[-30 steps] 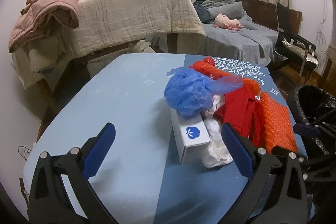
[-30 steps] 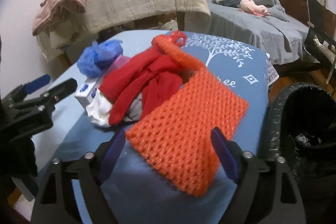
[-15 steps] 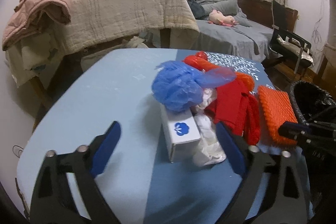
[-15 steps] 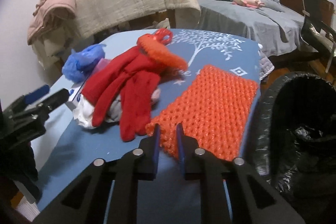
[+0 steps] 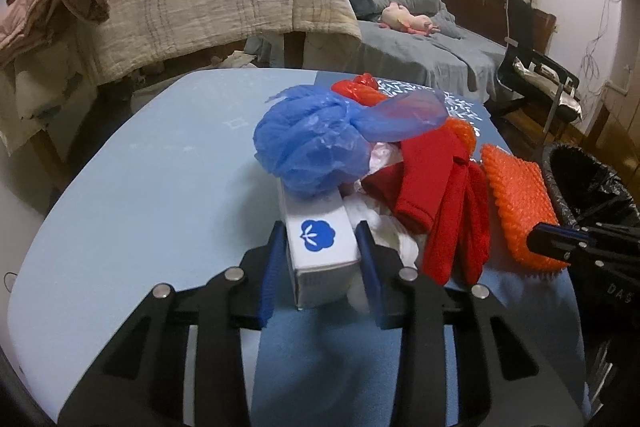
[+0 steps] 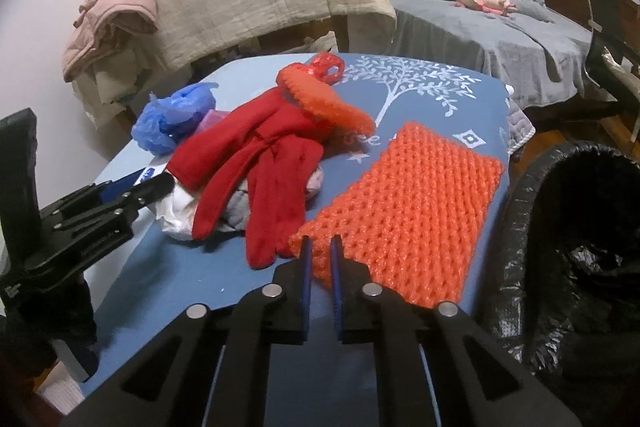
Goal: Collect trash
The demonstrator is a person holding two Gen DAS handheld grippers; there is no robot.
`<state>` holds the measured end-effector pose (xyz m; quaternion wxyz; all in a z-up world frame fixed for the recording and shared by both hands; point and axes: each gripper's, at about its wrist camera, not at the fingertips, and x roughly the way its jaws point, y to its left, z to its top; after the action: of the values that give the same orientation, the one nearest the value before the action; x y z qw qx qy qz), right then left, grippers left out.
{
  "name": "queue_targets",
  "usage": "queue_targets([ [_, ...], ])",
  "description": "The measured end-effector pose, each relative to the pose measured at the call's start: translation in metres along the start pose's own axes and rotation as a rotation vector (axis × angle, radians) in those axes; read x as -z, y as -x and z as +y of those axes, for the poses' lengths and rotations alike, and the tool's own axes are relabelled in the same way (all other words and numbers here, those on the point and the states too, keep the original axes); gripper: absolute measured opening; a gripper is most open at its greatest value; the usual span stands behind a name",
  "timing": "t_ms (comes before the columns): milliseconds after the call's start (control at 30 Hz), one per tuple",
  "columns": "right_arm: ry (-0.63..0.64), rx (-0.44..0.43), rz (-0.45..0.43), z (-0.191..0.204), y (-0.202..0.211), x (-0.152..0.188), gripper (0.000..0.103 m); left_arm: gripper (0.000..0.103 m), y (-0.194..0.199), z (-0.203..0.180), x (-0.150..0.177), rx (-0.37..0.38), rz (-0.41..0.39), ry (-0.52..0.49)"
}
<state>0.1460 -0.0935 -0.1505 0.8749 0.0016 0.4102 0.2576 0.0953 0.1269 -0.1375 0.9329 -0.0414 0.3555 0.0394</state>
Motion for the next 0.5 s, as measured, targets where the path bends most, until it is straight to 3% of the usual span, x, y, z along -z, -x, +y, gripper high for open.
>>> queue_targets([
  [33,-0.012,0.002,0.001,-0.001,0.001,0.0,0.031,0.034,0.002,0.001,0.0,0.003,-0.001,0.005],
  [100,-0.026,0.018,-0.01,-0.004,0.005,-0.001,0.048,0.034,0.006,0.002,0.0,0.009,-0.006,0.009],
  [167,-0.027,0.045,-0.025,-0.006,0.01,-0.002,0.053,0.033,0.01,0.003,-0.001,0.011,-0.011,0.011],
  [233,-0.029,0.082,-0.027,-0.01,0.01,-0.004,0.067,0.033,0.014,0.005,0.0,0.015,-0.014,0.014],
  [500,-0.016,0.157,0.038,-0.021,-0.017,-0.003,0.079,0.033,0.017,0.005,0.006,0.027,0.006,0.006],
])
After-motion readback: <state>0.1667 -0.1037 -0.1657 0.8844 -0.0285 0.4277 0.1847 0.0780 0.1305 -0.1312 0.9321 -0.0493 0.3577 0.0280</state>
